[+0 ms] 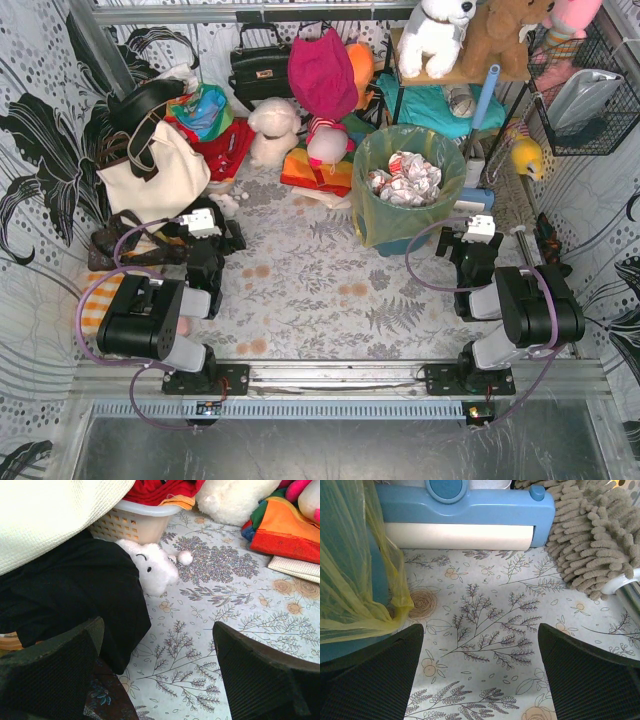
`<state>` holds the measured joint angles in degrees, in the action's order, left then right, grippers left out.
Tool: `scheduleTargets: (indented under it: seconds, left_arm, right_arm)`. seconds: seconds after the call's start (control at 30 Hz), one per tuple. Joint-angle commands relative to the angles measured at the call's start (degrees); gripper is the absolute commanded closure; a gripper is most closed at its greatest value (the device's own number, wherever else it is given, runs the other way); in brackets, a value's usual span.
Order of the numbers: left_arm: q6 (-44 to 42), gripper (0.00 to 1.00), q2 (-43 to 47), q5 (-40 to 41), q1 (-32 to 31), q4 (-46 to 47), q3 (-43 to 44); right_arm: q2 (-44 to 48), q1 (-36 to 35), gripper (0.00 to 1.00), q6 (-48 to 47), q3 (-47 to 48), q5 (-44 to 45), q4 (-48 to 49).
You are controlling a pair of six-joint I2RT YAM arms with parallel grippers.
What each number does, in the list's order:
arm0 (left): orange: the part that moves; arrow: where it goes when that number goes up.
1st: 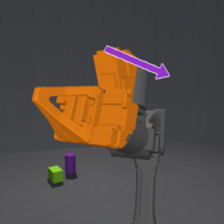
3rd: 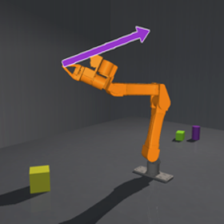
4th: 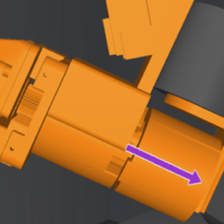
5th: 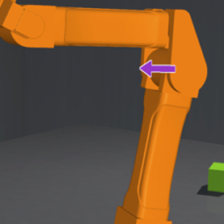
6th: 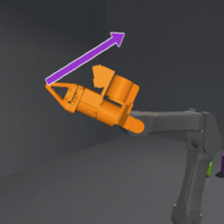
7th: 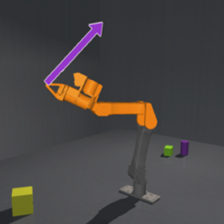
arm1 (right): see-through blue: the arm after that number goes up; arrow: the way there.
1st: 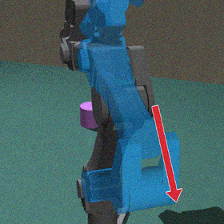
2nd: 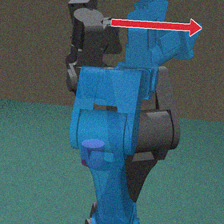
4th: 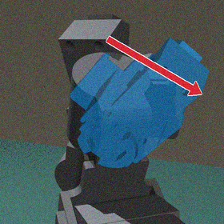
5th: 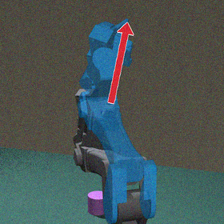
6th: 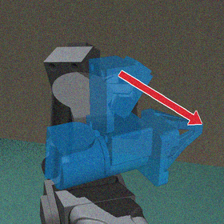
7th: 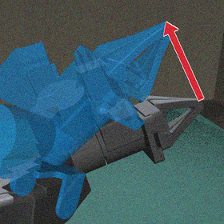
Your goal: Tie the trash bag
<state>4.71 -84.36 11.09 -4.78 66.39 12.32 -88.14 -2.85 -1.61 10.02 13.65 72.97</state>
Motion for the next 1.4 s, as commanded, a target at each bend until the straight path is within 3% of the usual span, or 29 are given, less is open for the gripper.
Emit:
scheduleTargets:
  seconds: [0.0, 1.0, 1.23, 1.37]
  left_arm:
    - [0.32, 0.02, 0.15, -0.20, 0.13, 3.43, -0.35]
    - [0.62, 0.02, 0.55, 1.46, 0.11, 3.31, -0.27]
    - [1.00, 0.02, 5.45, 4.44, -0.09, -6.88, 3.15]
    - [1.11, 0.02, 9.03, 12.25, -2.69, -14.02, 4.99]
  right_arm:
    - [-0.26, 0.22, 0.03, -0.50, 0.70, -0.65, 2.95]
    - [0.06, 0.22, 0.03, -0.91, 0.79, -0.51, 2.63]
    - [6.84, 0.22, 0.03, -0.52, 2.60, 2.15, -6.56]
    - [14.49, 0.22, 0.03, 0.33, 4.80, 4.56, -17.49]
